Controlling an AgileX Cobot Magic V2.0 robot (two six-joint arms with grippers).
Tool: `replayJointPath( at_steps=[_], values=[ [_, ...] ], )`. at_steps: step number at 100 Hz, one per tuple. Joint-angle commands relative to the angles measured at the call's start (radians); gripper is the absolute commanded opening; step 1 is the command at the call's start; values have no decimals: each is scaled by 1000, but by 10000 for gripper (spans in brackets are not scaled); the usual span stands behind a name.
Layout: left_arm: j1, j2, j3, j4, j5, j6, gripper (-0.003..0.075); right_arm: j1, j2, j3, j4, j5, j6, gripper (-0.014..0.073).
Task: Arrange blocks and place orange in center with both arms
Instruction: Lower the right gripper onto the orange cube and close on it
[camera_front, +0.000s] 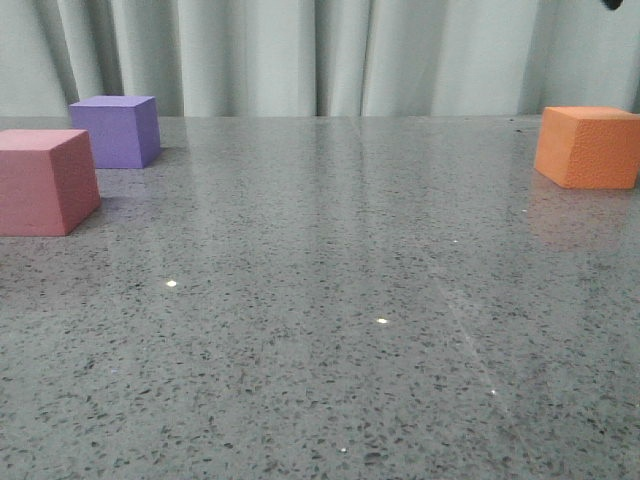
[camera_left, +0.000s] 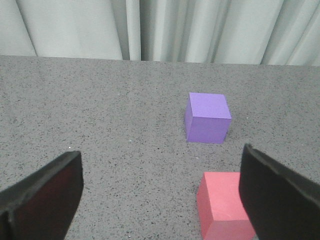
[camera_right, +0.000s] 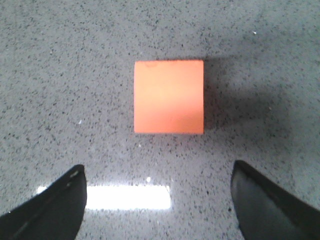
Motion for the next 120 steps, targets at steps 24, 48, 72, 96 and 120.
replayJointPath(
  at_steps=[24, 48, 72, 96, 120],
  values=[
    [2, 3, -35, -16, -78, -1, 596, -6, 128, -165, 13, 25, -4, 589],
    [2, 3, -35, -16, -78, -1, 596, -6, 194, -172, 12, 14, -4, 589],
    [2, 3, -35, -16, -78, -1, 596, -6, 232, -173, 11, 6, -4, 589],
    [2, 3, -35, -16, -78, -1, 596, -6, 279, -173, 11, 1, -4, 589],
    [2, 3, -35, -16, -78, -1, 596, -6, 301, -173, 12, 10, -4, 589]
  ],
)
